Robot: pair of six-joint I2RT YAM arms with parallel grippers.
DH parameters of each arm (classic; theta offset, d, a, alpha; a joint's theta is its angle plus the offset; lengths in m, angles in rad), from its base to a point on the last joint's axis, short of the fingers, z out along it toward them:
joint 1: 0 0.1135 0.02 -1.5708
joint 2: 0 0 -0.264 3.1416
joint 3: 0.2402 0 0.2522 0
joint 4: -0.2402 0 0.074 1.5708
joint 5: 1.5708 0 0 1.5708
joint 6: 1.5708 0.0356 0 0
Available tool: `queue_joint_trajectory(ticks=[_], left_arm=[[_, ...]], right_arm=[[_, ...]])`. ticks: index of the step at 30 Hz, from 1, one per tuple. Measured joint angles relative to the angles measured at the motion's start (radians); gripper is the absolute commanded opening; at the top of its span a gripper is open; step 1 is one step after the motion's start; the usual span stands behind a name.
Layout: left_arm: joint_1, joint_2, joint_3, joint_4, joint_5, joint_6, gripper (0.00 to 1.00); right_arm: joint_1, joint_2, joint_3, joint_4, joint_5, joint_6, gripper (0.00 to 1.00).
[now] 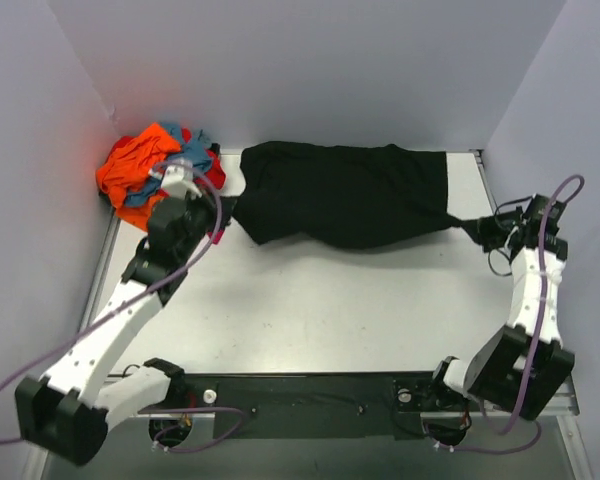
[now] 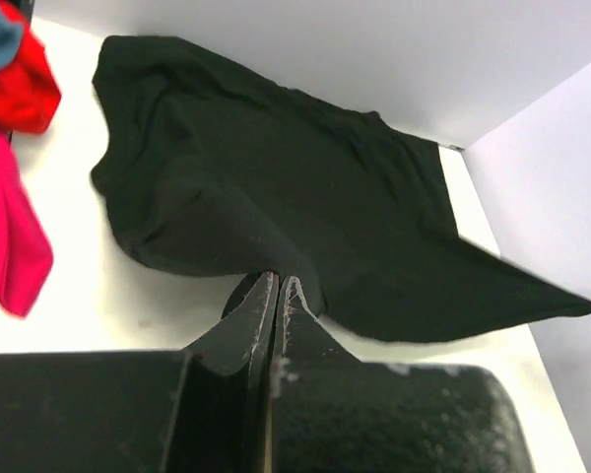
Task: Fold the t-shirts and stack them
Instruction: Flatten out the tshirt, then fold the flattened tshirt in 1/3 of the way
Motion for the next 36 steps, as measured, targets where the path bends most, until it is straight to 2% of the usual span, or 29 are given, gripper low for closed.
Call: queue_joint_trajectory(ticks=[4, 7, 10, 13, 16, 23, 30, 36], left_arm=[[-0.050, -0.323, -0.227, -0.040, -0.047, -0.068, 0.00], [-0.094, -0.497, -0.352, -0.072, -0.057, -0.134, 0.00], [-0.130, -0.571, -0.446, -0.119, -0.062, -0.193, 0.00], [-0.153, -0.566, -0.480, -0.174, -0.074, -0.219, 0.00], [-0.157, -0.502, -0.467, -0.182, -0.098, -0.219, 0.00], [-0.157, -0.257, -0.345, -0.128, -0.164, -0.195, 0.00], [-0.117, -0.084, -0.228, -0.083, -0.197, -0.172, 0.00], [-0.053, 0.035, -0.166, -0.026, -0.183, -0.158, 0.00]], right_arm=[[-0.004, -0.261, -0.215, -0.071, 0.101, -0.024, 0.00], [-0.005, -0.451, -0.345, -0.170, 0.197, -0.045, 0.00], [-0.005, -0.624, -0.423, -0.267, 0.280, -0.071, 0.00], [-0.005, -0.703, -0.447, -0.304, 0.322, -0.097, 0.00], [-0.005, -0.639, -0.454, -0.303, 0.335, -0.125, 0.00], [0.042, -0.302, -0.393, -0.254, 0.378, -0.171, 0.00], [0.117, -0.162, -0.285, -0.207, 0.439, -0.166, 0.00], [0.116, -0.057, -0.212, -0.183, 0.471, -0.161, 0.00]])
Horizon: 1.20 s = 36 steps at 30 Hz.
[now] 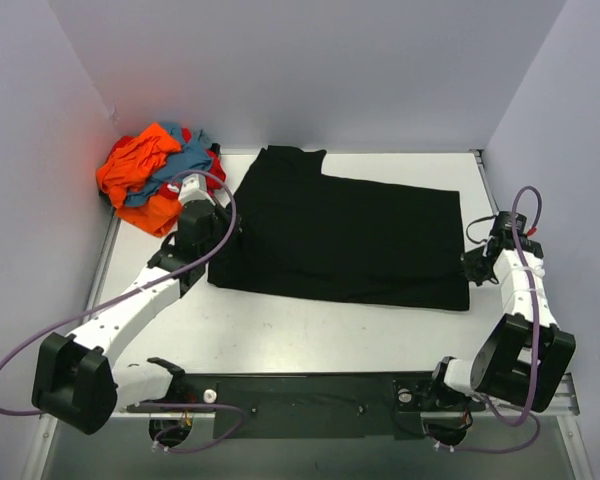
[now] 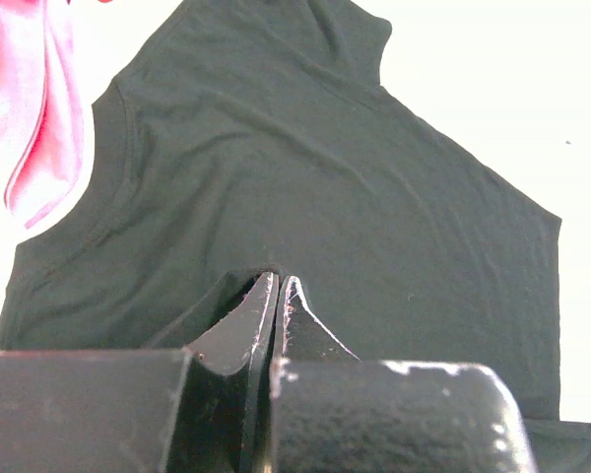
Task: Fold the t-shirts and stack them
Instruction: Fold the flattened tshirt in 1/3 of the way
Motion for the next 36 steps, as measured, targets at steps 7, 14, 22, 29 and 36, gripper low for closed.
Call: queue_joint_trajectory(ticks=[7, 14, 22, 29, 36], left_arm=[[0.024, 0.154, 0.106, 0.032, 0.040, 0.027, 0.00], [0.055, 0.269, 0.240, 0.011, 0.090, 0.045, 0.00], [0.105, 0.329, 0.313, -0.039, 0.123, 0.045, 0.00], [0.111, 0.345, 0.317, -0.044, 0.139, 0.045, 0.00], [0.111, 0.418, 0.346, -0.044, 0.150, 0.044, 0.00]], right_arm=[[-0.018, 0.084, 0.033, 0.023, 0.003, 0.010, 0.00], [-0.018, 0.129, 0.040, 0.056, -0.002, 0.015, 0.00], [-0.025, 0.129, 0.047, 0.113, -0.033, 0.000, 0.00], [-0.036, 0.143, 0.053, 0.127, -0.056, -0.008, 0.00], [-0.036, 0.204, 0.063, 0.140, -0.066, -0.003, 0.65]])
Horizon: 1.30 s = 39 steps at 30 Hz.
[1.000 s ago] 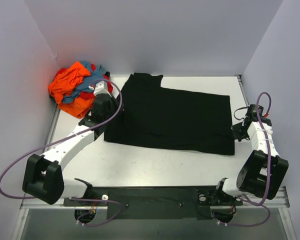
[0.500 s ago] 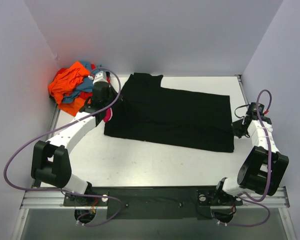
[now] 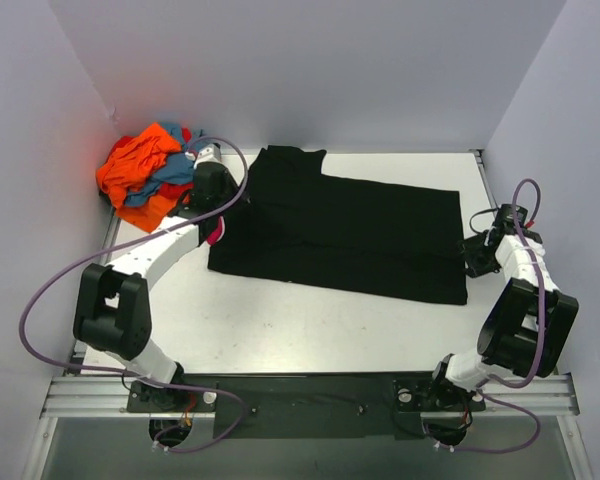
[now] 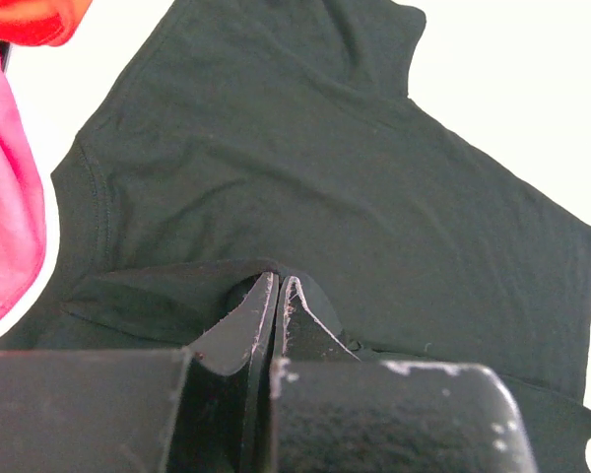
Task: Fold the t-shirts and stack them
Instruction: Fold the flattened tshirt in 1/3 of the way
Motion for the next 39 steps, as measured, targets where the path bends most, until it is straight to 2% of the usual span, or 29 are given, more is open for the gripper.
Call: queue_joint_trajectory(ticks=[4, 6, 7, 9, 11, 12, 13, 19, 21, 24, 27, 32, 39], left_arm=[[0.003, 0.062, 0.024, 0.005, 0.000, -0.003, 0.00], [0.010, 0.112, 0.055, 0.007, 0.003, -0.010, 0.31], [0.014, 0.140, 0.076, 0.006, 0.007, -0.012, 0.49], [0.023, 0.205, 0.126, 0.006, 0.024, -0.014, 0.59], [0.029, 0.268, 0.179, 0.000, 0.045, -0.021, 0.65], [0.031, 0.294, 0.203, -0.006, 0.053, -0.021, 0.81], [0.031, 0.308, 0.215, -0.010, 0.059, -0.019, 0.83], [0.017, 0.229, 0.181, -0.074, 0.043, -0.002, 0.84], [0.008, 0.145, 0.125, -0.085, 0.032, -0.006, 0.80], [-0.020, -0.061, -0.034, -0.079, 0.013, -0.033, 0.72], [-0.044, -0.235, -0.211, -0.042, 0.009, -0.079, 0.68], [-0.039, -0.380, -0.443, -0.043, -0.006, -0.153, 0.64], [-0.023, -0.446, -0.507, -0.077, -0.030, -0.214, 0.60]], right_arm=[[0.002, 0.011, 0.025, -0.011, 0.011, -0.007, 0.66], [0.010, 0.004, 0.030, -0.012, 0.020, -0.006, 0.66], [0.014, -0.002, 0.028, -0.015, 0.025, -0.005, 0.66], [0.023, -0.032, 0.011, -0.017, 0.039, -0.003, 0.64], [0.032, -0.084, -0.026, -0.021, 0.050, -0.001, 0.56], [0.035, -0.124, -0.056, -0.028, 0.056, 0.000, 0.50], [0.039, -0.161, -0.083, -0.033, 0.060, 0.002, 0.46], [-0.001, -0.355, -0.255, -0.089, 0.060, 0.016, 0.41], [-0.033, -0.401, -0.301, -0.097, 0.044, 0.015, 0.40], [-0.065, -0.432, -0.346, -0.115, 0.021, 0.013, 0.38], [-0.080, -0.405, -0.351, -0.119, 0.003, 0.006, 0.38], [-0.102, -0.314, -0.340, -0.117, -0.022, -0.006, 0.37], [-0.105, -0.233, -0.282, -0.108, -0.016, 0.000, 0.31]])
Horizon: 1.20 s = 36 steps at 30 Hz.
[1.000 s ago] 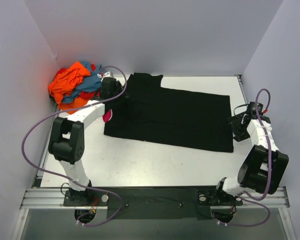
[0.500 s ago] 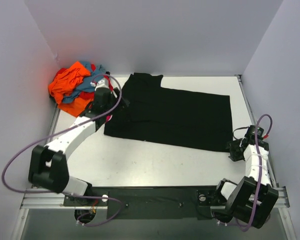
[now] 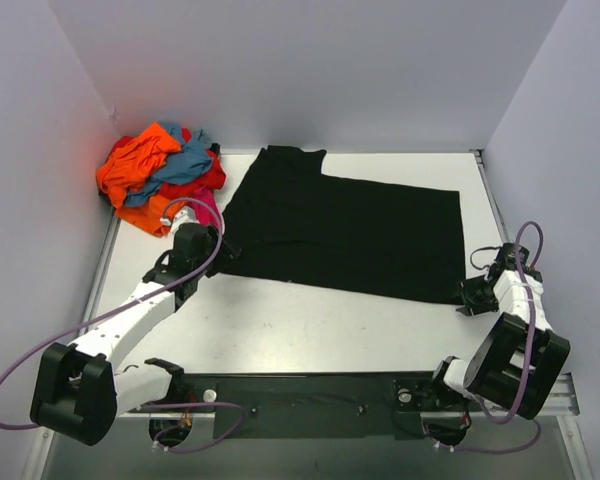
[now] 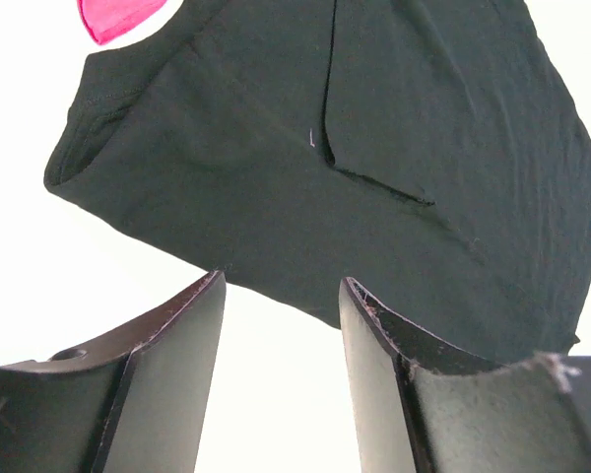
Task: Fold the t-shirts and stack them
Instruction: Fold the flattened tshirt in 1/3 of the way
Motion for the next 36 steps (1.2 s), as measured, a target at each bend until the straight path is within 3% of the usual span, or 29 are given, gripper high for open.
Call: queue_joint_trajectory(ticks=[12, 17, 23, 27, 36], left_arm=[[0.002, 0.037, 0.005, -0.009, -0.002, -0.011, 0.59], [0.002, 0.058, 0.008, -0.014, -0.004, -0.014, 0.59], [0.005, 0.079, 0.010, -0.022, -0.014, -0.036, 0.58], [0.005, 0.090, 0.010, -0.022, -0.022, -0.046, 0.58], [0.005, 0.106, 0.010, -0.021, -0.025, -0.061, 0.59]], right_arm=[[0.000, 0.106, 0.007, 0.040, 0.050, 0.063, 0.25], [-0.021, 0.107, 0.003, 0.045, 0.075, 0.086, 0.00], [-0.027, 0.107, -0.002, 0.048, 0.085, 0.101, 0.01], [-0.027, 0.097, -0.005, 0.051, 0.081, 0.087, 0.20], [-0.026, 0.072, 0.012, 0.051, 0.053, 0.052, 0.27]])
